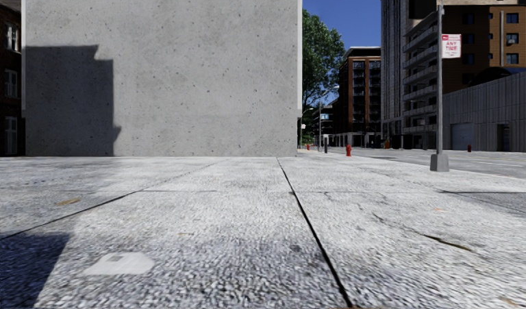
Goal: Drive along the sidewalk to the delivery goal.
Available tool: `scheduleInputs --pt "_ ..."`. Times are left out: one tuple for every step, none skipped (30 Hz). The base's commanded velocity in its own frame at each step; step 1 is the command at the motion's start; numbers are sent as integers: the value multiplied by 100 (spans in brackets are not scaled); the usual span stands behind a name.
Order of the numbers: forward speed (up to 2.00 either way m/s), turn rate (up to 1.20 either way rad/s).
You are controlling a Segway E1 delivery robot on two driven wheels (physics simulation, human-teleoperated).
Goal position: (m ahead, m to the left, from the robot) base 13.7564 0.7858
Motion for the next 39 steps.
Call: scheduleInputs --pt "200 0" --pt "200 0" --pt "200 0" --pt "200 0" --pt "200 0" --pt "200 0" --pt "200 0" --pt "200 0" --pt "200 0" --pt "200 9" --pt "200 18" --pt "200 18" --pt "200 23" --pt "200 27" --pt "200 31" --pt "200 31" --pt "200 31" --pt "200 30" --pt "200 30" --pt "200 21" --pt "200 7" --pt "200 0" --pt "200 0" --pt "200 0" --pt "200 0" --pt "200 0" --pt "200 0" --pt "200 0" --pt "200 0" --pt "200 0" --pt "200 0" --pt "200 0" --pt "200 0" --pt "200 0" --pt "200 0" --pt "200 0" --pt "200 0" --pt "200 0" --pt "200 0"
